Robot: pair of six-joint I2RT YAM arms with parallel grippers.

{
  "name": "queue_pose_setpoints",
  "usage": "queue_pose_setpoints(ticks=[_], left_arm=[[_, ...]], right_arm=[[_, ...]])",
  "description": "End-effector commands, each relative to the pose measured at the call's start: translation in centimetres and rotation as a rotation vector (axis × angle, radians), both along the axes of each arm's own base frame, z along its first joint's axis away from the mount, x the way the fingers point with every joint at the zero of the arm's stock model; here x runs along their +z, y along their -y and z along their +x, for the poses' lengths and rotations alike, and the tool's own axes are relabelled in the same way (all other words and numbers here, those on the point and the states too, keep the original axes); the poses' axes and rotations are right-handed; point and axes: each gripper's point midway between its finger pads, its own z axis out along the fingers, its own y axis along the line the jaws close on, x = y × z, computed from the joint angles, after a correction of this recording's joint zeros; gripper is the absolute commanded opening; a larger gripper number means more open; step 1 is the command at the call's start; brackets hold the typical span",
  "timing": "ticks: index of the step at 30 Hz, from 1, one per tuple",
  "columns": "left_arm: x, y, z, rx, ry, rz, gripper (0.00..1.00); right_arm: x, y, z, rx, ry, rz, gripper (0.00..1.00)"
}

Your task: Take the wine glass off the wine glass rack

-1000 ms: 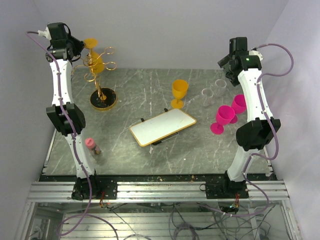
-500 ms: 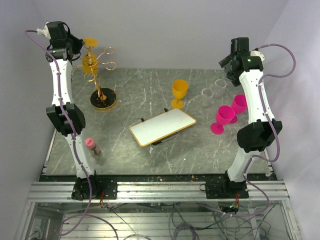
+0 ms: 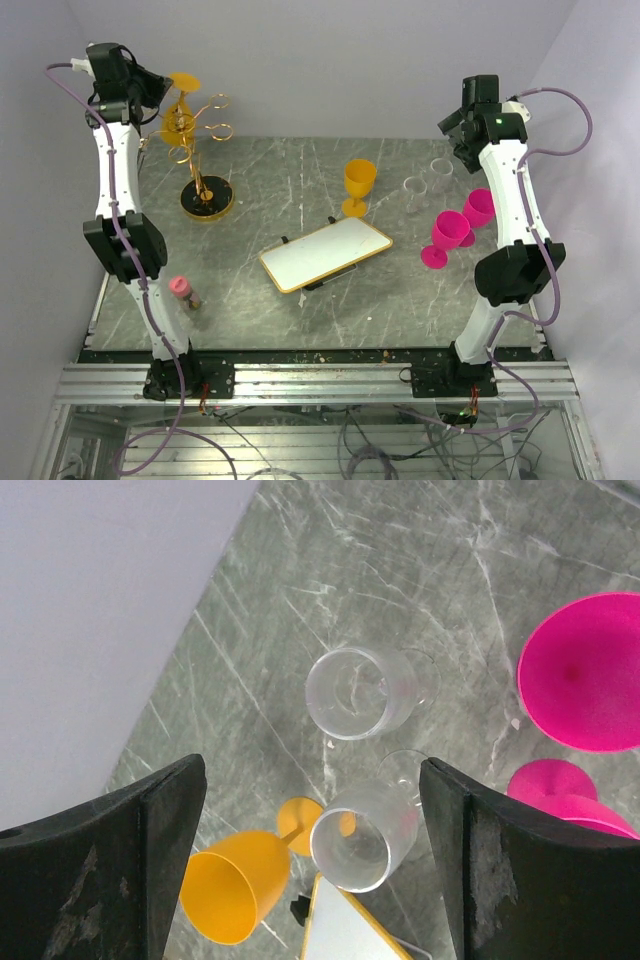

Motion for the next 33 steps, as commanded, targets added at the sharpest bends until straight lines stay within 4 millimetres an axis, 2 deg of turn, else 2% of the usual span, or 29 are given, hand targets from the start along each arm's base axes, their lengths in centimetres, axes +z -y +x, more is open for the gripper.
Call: queue_pose_setpoints(ticks=[1, 9, 18, 25, 33], left_arm=[[4.2, 1.1, -1.4, -0.062, 0.1, -0.031, 0.07], [3.6, 0.3, -2.4, -0.037, 0.077, -0.05, 0.07], [3.6, 2.2, -2.8, -0.145, 0.079, -0.103, 0.07], [3.6, 1.6, -3.6, -0.129, 0.095, -0.129, 0.07], [4.4, 3.6, -3.7, -0.266, 0.173, -0.205, 0.07]], right_arm=[[1.9, 0.6, -0.6, -0.019, 0.053, -0.003, 0.88], [2.1, 0.5, -0.6, -0.02, 0.057, 0.0, 0.9], [2.8, 0.5, -0.7, -0.015, 0.077, -0.001, 0.94], [3.1, 0.5, -0.9, -0.014, 0.089, 0.002, 0.95], [3.3, 0.3, -1.0, -0.002, 0.094, 0.003, 0.95]])
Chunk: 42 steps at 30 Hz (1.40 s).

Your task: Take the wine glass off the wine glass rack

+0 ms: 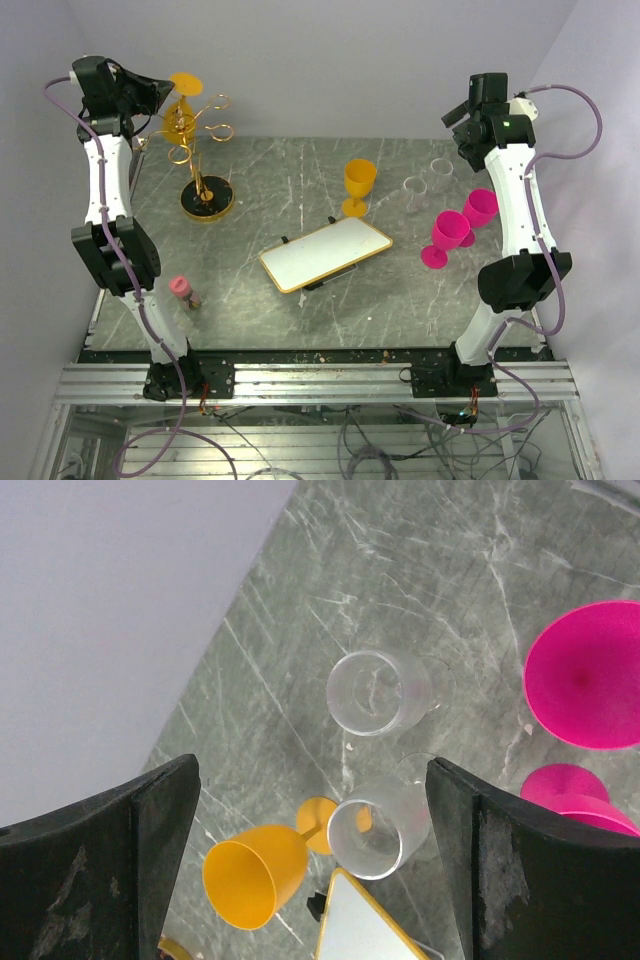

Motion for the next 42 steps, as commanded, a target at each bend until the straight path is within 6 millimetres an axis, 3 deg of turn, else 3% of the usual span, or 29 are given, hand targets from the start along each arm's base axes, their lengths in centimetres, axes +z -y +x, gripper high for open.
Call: queue_pose_setpoints(ticks=[1, 7, 18, 22, 27, 30, 35, 42], left_arm=[[4.2, 2.5, -1.6, -0.131, 0.132, -0.052, 0.07], [4.2, 3.3, -1.8, -0.187, 0.169, -0.084, 0.07], [6.9, 4.7, -2.9, -0.3, 0.302, -0.174, 0.07], [8.3, 5.3, -3.7, -0.338, 0.361, -0.239, 0.07], [9.5, 5.3, -3.6, -0.346, 0.404, -0.241, 0.07], [8.3, 5.2, -2.6, -0.34, 0.384, -0.279, 0.07], [6.2, 5.6, -1.0, -0.297, 0.321, -0.223, 0.07], [1.4, 7.7, 0.5, -0.289, 0.204, -0.135, 0.07]], right_arm=[[0.9, 0.3, -0.4, -0.004, 0.029, -0.003, 0.95], [1.1, 0.3, -0.4, 0.0, 0.036, 0.0, 0.95], [1.5, -0.5, -0.2, 0.066, 0.078, -0.002, 0.94], [2.4, -1.8, 0.3, 0.201, 0.134, -0.032, 0.93], [5.0, -5.4, 0.5, 0.475, 0.319, -0.063, 0.96], [6.7, -6.4, -0.3, 0.52, 0.415, -0.051, 0.98], [8.8, -6.0, -1.3, 0.517, 0.491, -0.083, 1.0], [9.0, -6.2, -1.6, 0.54, 0.489, -0.101, 1.0]])
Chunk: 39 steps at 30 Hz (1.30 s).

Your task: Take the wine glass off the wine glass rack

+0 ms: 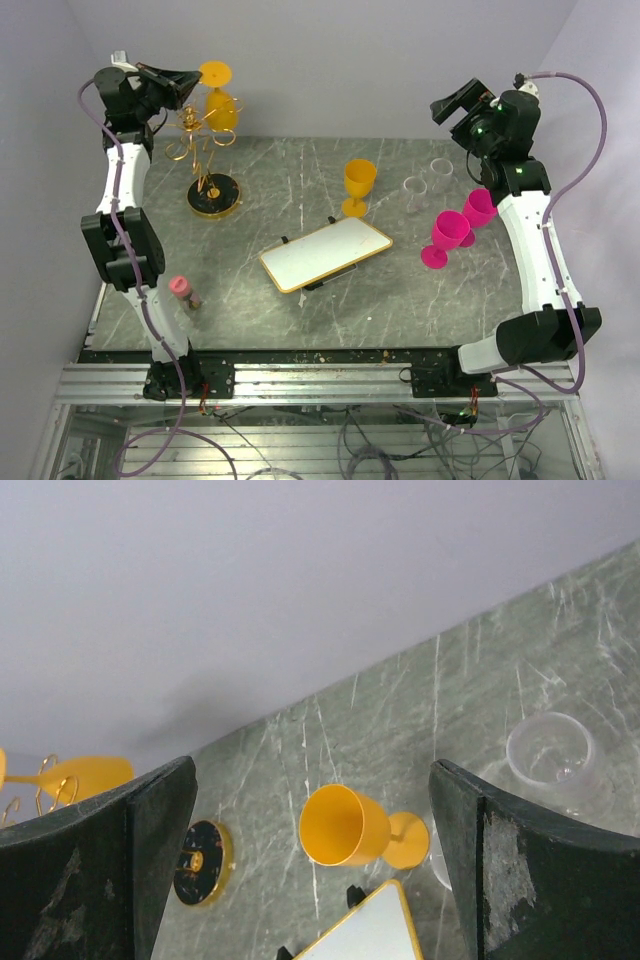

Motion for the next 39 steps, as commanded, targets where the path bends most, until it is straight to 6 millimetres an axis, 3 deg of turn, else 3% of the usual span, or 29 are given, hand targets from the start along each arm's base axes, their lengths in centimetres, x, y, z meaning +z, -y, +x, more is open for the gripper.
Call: queue_pose_setpoints(ticks=[1, 4, 10, 17, 21, 28, 31, 39], left_arm=[[-1.3, 1.3, 0.6, 0.017, -0.007, 0.096, 0.07], [-1.2, 1.9, 1.3, 0.014, 0.014, 0.109, 0.07], [3.0, 4.6, 1.9, -0.05, 0.163, 0.1, 0.07], [4.0, 4.5, 1.7, -0.032, 0.159, 0.073, 0.07], [6.2, 5.7, 0.2, -0.098, 0.216, 0.002, 0.07], [12.2, 8.8, -6.2, -0.261, 0.384, -0.131, 0.07], [14.9, 10.5, -10.6, -0.354, 0.484, -0.196, 0.07], [16.8, 15.9, -21.2, -0.595, 0.57, -0.375, 0.07]], right_arm=[[0.5, 0.0, 0.1, 0.025, 0.028, -0.03, 1.0], [0.1, -0.3, 0.2, 0.039, 0.023, -0.033, 1.0], [-1.1, -1.1, 0.6, 0.086, -0.008, -0.023, 1.0], [0.2, -1.7, 0.1, 0.124, 0.028, -0.019, 1.0], [0.9, -2.7, -0.2, 0.186, 0.06, -0.024, 1.0], [2.5, -8.1, -1.9, 0.505, 0.183, 0.075, 1.0], [3.3, -10.2, -3.4, 0.651, 0.247, 0.156, 1.0], [6.2, -15.4, -9.1, 0.964, 0.433, 0.34, 1.0]])
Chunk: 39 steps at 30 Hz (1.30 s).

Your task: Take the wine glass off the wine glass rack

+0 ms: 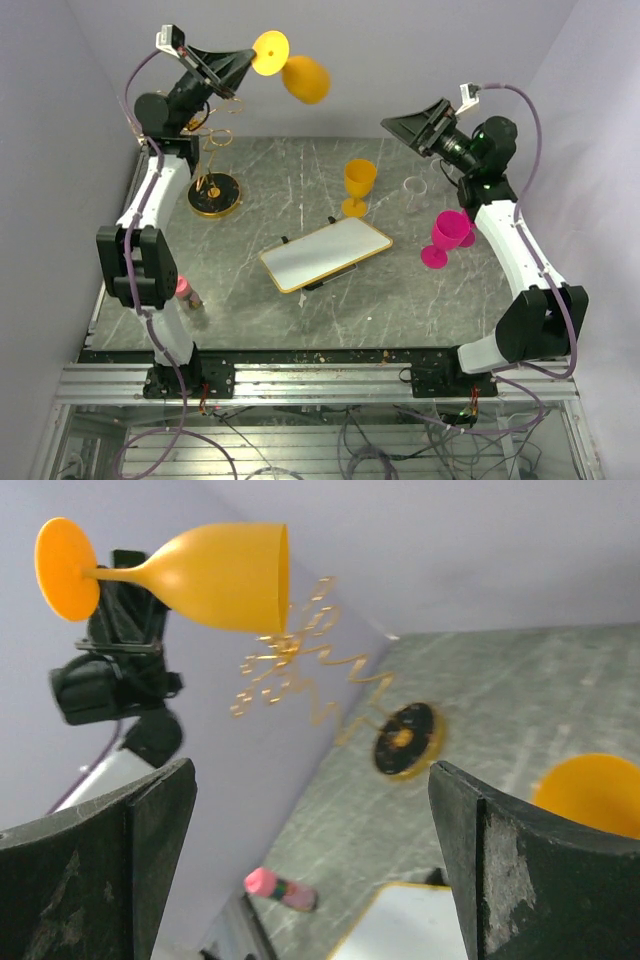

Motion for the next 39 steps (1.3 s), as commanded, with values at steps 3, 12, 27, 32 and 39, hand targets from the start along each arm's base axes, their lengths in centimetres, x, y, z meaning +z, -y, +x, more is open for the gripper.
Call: queue_pose_setpoints(ticks=[3, 12, 27, 32, 39], left_arm=[[2.9, 3.2, -10.9, -0.226, 0.176, -0.126, 0.07], [1.0, 5.3, -16.3, -0.339, 0.144, -0.182, 0.07], [-10.9, 7.7, -18.5, -0.122, -0.092, 0.188, 0.92], [-15.8, 6.2, -18.6, 0.07, -0.163, 0.449, 0.96], [-17.0, 2.1, -18.8, 0.332, -0.148, 0.748, 0.99]], right_arm=[[6.8, -4.3, -7.7, 0.304, 0.261, 0.176, 1.0], [9.2, -5.6, -15.5, 0.516, 0.353, 0.376, 0.77], [-1.8, -0.5, -17.7, -0.096, -0.309, 0.153, 0.0], [-9.8, 3.4, -20.6, -0.305, -0.591, -0.031, 0.0], [-13.5, 9.4, -25.0, -0.559, -0.848, -0.296, 0.0]])
